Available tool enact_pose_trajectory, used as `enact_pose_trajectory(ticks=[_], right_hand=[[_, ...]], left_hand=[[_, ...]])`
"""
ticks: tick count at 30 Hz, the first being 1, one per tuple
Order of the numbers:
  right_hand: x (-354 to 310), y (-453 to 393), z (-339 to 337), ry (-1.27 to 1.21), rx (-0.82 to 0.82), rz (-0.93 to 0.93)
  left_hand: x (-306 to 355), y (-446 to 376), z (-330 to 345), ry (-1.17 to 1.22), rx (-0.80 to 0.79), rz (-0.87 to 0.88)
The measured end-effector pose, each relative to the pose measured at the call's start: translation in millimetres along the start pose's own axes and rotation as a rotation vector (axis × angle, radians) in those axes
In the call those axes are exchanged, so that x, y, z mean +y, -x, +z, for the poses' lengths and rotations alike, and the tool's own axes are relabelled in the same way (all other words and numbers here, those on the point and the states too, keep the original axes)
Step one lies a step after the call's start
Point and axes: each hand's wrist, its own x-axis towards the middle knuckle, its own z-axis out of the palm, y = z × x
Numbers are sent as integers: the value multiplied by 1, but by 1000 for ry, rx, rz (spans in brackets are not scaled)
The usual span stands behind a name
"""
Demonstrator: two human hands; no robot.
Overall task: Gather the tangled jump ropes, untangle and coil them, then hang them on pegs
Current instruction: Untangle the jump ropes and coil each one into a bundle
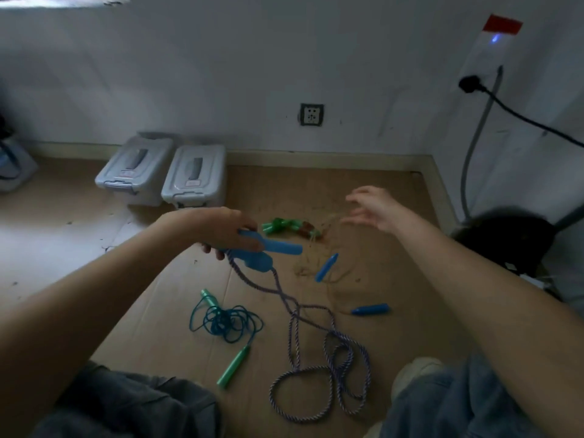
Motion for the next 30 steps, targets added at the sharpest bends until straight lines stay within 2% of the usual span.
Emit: enact_pose_trajectory(ticks=[2,3,4,5,8,10,13,15,18,19,20,21,24,27,30], right_hand=[[0,12,9,429,12,-22],[-2,24,16,550,15,-61],[-3,32,24,548,-32,-69],[-3,41,30,448,-132,-38],[0,67,42,-125,-483,18],[-2,82,46,-359,-563,-32],[-9,101,55,-293,-569,-124],[-23,112,58,-287,-482,-204],[-55,127,38,-487,-324,-338],[-62,131,27,-467,-277,-408],[-66,135,17,-335,-244,-512],[-65,139,9,-97,-249,-627],[-45,151,9,619,-407,-890],[-20,153,14,931,-415,-1080],[-7,147,16,1210,-289,-1240]], left_hand=[[2,2,-4,62,19,49],[4,3,-7,95,35,69],[5,4,-10,138,50,82],[7,6,-12,190,72,92],[12,18,-18,308,205,147],[18,30,-22,285,285,211],[36,47,-29,150,330,286],[44,57,-35,142,273,300],[39,69,-43,8,133,175],[35,71,-44,-10,101,112],[30,71,-43,34,77,65],[28,71,-41,137,56,37],[26,70,-29,497,33,102],[29,69,-16,758,-42,222],[36,63,-1,751,-124,261]])
